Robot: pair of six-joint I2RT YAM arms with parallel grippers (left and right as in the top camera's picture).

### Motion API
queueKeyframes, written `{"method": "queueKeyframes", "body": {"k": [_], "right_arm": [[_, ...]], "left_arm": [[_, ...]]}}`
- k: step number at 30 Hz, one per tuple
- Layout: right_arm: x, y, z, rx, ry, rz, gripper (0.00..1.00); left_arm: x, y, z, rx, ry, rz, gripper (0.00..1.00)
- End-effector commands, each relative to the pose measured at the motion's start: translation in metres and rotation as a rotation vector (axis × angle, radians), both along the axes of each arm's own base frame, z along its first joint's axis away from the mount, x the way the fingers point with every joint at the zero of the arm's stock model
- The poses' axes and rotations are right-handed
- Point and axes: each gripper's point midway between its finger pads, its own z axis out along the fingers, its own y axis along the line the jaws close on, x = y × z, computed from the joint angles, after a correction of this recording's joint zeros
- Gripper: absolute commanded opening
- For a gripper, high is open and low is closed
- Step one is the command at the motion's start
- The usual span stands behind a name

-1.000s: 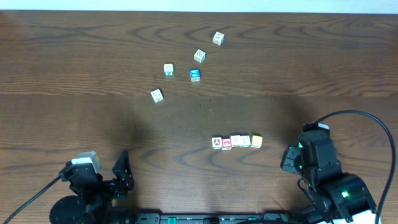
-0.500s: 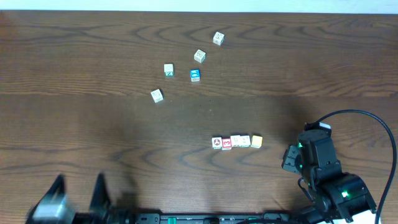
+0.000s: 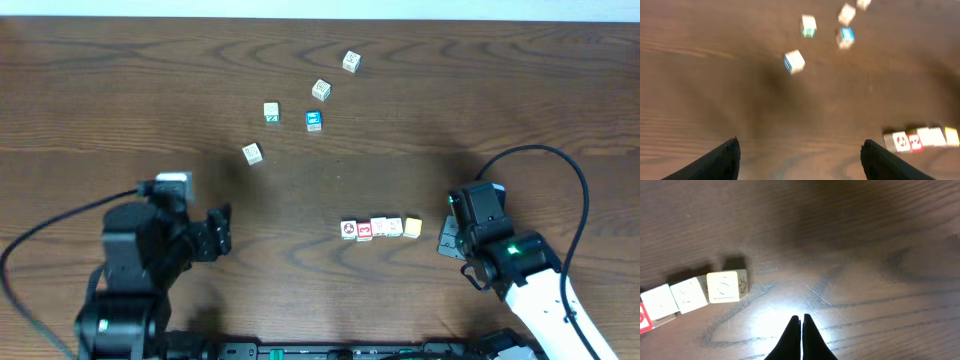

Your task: Lift 5 blocks

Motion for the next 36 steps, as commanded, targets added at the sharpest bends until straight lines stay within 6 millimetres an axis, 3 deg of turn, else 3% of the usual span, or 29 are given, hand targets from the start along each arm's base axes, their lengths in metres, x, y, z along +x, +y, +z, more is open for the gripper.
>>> {"method": "queueKeyframes", "body": {"k": [1,4,7,11,18,20,23,27,32,34,35,36], "right_arm": [[-0.006,-0.013,-0.013,-0.017,0.022,-0.052,0.01],[-0.010,-0.013,-0.031,0.035,0.042,-0.070,0.01],[-0.013,0.001,-0.045,0.126,0.057,-0.033,0.01],[-0.009,0.004,-0.044,0.129,0.031,-0.004,0.01],[-0.005,0.004,-0.042,0.131,0.011,-0.004,0.01],[-0.005,0.005,-0.042,0.138,0.014,-0.001,0.01],[-0.004,0.008,-0.041,0.154,0.010,0.005,0.01],[-0.001,0.013,-0.040,0.178,0.000,0.014,0.01],[-0.003,0.013,-0.040,0.175,0.005,0.013,0.01],[-0.003,0.013,-0.040,0.176,0.005,0.014,0.01],[-0.003,0.013,-0.040,0.176,0.006,0.014,0.01],[-0.003,0.013,-0.040,0.176,0.007,0.014,0.01]], "left_arm": [[0.001,-0.011,-0.003,0.026,-0.002,-0.090,0.77],[0.003,-0.012,-0.002,0.026,-0.018,-0.091,0.77],[0.002,-0.005,-0.020,0.038,0.018,-0.050,0.77],[0.009,0.014,-0.052,0.035,0.045,0.113,0.78],[0.008,0.018,-0.061,0.036,0.028,0.141,0.78],[0.004,0.010,-0.066,0.011,0.025,0.094,0.78],[-0.005,-0.022,-0.071,-0.069,0.002,-0.089,0.77],[-0.018,-0.035,-0.091,-0.128,0.057,-0.155,0.78],[-0.024,-0.053,-0.088,-0.216,0.073,-0.233,0.77],[-0.020,-0.055,-0.082,-0.222,0.038,-0.247,0.19],[-0.019,-0.055,-0.080,-0.221,0.029,-0.247,0.08],[-0.017,-0.054,-0.079,-0.215,0.020,-0.243,0.08]]}}
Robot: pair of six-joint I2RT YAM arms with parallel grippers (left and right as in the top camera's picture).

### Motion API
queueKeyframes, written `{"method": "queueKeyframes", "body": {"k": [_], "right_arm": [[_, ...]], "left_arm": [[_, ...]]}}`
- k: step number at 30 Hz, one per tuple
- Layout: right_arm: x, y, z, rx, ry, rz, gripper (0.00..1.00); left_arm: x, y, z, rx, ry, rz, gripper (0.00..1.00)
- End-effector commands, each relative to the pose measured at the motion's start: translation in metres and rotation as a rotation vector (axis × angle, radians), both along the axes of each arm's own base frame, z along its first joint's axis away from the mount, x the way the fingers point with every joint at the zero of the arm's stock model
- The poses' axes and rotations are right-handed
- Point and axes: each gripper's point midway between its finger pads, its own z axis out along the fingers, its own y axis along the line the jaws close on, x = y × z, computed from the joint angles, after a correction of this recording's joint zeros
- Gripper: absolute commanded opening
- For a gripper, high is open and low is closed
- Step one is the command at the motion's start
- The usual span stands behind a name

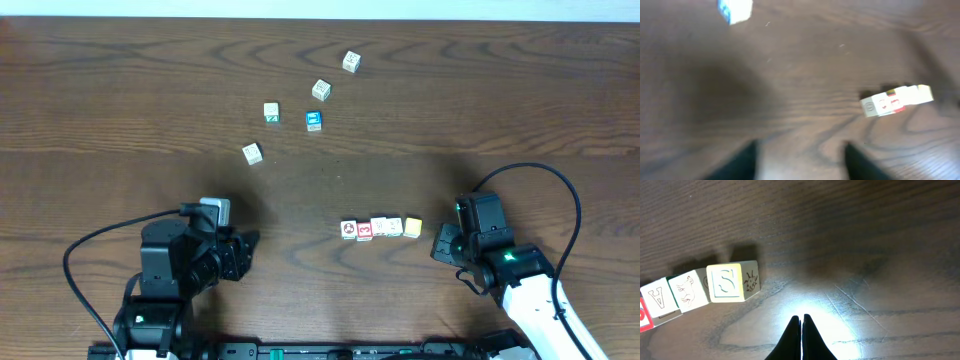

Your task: Lift 5 blocks

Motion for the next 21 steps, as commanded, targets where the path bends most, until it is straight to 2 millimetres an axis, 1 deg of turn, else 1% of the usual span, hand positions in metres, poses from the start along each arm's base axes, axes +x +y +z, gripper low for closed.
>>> {"method": "queueKeyframes", "body": {"k": [1,3,6,8,12,15,17,19,21], "right_arm": [[0.001,-0.001,0.002,0.002,-0.009,0.006,0.01],[0.002,-0.001,0.003,0.002,-0.012,0.006,0.01],[0.004,0.000,0.004,0.003,-0.022,0.006,0.01],[0.006,-0.001,0.004,-0.001,-0.031,0.003,0.02],[0.005,-0.001,0.004,-0.001,-0.027,0.003,0.04],[0.000,0.002,-0.003,0.017,0.008,0.010,0.02],[-0.003,0.006,-0.010,0.042,0.043,-0.004,0.01],[-0.003,0.008,-0.016,0.049,0.071,-0.006,0.01],[-0.003,0.009,-0.022,0.048,0.093,-0.009,0.01]], "left_arm": [[0.002,-0.006,0.008,-0.015,-0.035,-0.036,0.08],[0.004,0.000,0.005,0.012,-0.033,-0.005,0.07],[0.007,0.005,-0.001,0.033,-0.014,0.015,0.07],[0.008,0.009,-0.010,0.057,0.018,0.034,0.07],[0.013,0.007,-0.029,0.061,0.094,0.016,0.07],[0.023,0.001,-0.034,0.015,0.119,0.015,0.07],[0.027,0.001,-0.043,-0.010,0.165,0.045,0.07],[0.028,0.001,-0.053,-0.042,0.228,0.083,0.07],[0.027,-0.002,-0.059,-0.063,0.262,0.080,0.07]]}}
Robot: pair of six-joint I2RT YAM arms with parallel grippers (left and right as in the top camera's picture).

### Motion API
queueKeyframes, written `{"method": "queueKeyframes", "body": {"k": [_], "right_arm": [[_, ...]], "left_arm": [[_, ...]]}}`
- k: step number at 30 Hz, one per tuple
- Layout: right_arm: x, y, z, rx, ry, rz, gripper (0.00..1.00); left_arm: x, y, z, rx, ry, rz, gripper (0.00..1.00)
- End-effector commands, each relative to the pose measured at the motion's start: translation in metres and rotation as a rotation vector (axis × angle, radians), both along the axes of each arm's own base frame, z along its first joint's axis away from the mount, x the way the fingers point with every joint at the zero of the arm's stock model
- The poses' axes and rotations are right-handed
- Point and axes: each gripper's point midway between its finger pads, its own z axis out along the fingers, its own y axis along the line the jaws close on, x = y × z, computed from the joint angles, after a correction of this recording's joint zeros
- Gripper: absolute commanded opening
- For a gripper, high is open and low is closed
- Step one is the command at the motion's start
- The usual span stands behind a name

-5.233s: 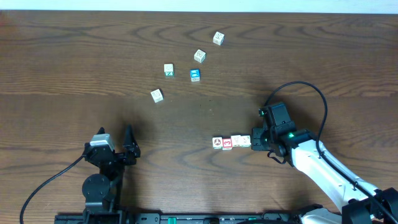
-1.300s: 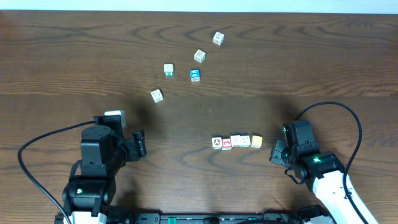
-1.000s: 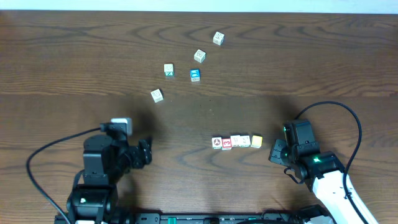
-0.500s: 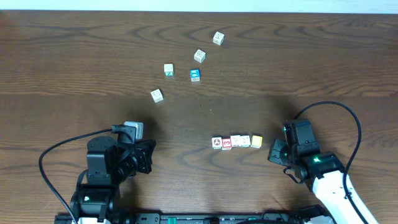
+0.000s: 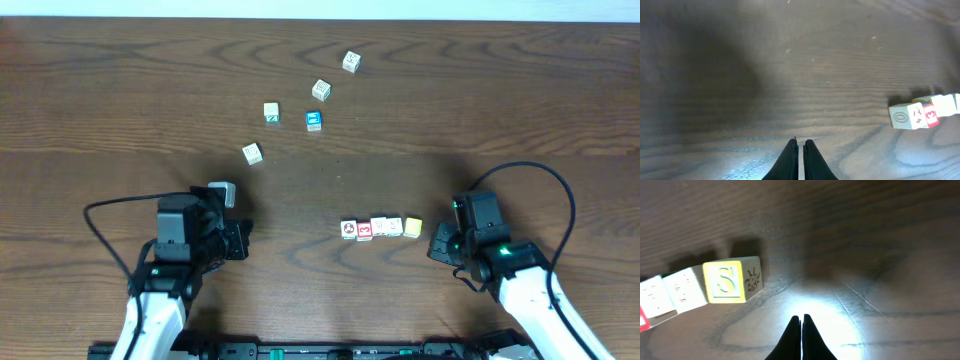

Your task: Lift 5 blocks

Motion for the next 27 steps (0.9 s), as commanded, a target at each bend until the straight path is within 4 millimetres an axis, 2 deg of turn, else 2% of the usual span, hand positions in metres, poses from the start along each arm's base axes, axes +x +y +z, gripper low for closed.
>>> {"method": "queueKeyframes", "body": {"k": [1,9,14,22,27], "right_arm": [[-0.002,0.003,-0.013,0.021,0.050,-0.015,0.01],[0.014,0.015,-0.034,0.058,0.065,0.014,0.01],[0.022,0.020,-0.047,0.058,0.063,0.066,0.01],[0.033,0.030,-0.052,0.082,0.027,0.148,0.01],[0.033,0.047,-0.047,0.156,0.009,0.235,0.01]], "left_arm": [[-0.001,-0.006,-0.011,-0.062,0.084,0.033,0.07],[0.005,-0.018,-0.008,-0.071,0.053,-0.004,0.07],[0.007,-0.016,-0.009,-0.064,0.052,0.015,0.08],[0.007,-0.016,-0.009,-0.064,0.053,0.015,0.07],[0.007,-0.016,-0.009,-0.063,0.053,0.016,0.07]]}}
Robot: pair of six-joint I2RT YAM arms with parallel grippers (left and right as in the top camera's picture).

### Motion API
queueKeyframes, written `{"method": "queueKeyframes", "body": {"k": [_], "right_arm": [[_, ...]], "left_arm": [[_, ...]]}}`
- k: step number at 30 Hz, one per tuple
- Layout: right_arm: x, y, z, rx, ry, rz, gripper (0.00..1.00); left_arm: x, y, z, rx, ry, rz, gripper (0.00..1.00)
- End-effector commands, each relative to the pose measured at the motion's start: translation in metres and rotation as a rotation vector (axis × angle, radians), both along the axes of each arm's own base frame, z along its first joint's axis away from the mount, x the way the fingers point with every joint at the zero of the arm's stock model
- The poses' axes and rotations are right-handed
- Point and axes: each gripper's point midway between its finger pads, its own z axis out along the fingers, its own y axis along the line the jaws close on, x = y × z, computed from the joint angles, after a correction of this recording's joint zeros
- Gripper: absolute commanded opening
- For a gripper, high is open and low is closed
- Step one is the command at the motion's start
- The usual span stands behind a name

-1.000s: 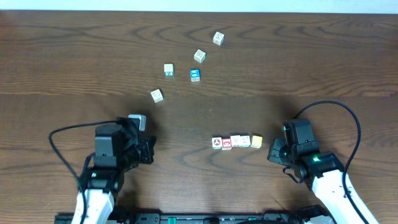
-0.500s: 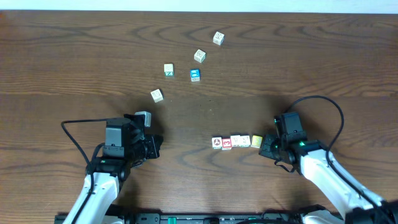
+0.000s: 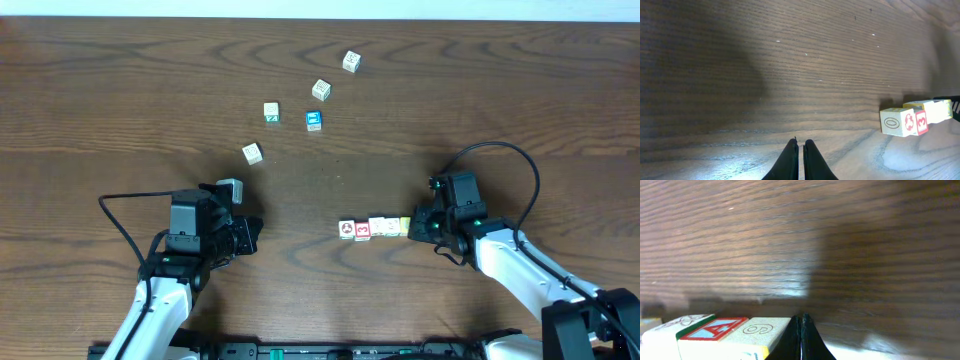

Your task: Lift 5 blocks

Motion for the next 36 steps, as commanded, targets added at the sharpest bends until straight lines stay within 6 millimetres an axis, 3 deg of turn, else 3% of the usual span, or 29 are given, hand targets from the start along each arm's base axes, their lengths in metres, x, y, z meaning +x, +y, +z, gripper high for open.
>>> {"method": "queueKeyframes", "body": {"k": [1,20,36], "right_arm": [[-0.014,0.008,-0.010,0.038,0.047,0.079,0.01],[-0.025,0.038,-0.006,0.102,0.047,0.194,0.01],[-0.016,0.050,0.001,0.137,0.002,0.192,0.01]], "left_arm": [[0.002,0.000,0.001,0.003,-0.005,0.002,0.07],[0.002,0.000,0.001,0.001,-0.003,0.005,0.07],[0.002,0.000,0.001,0.001,-0.003,0.005,0.07]]}}
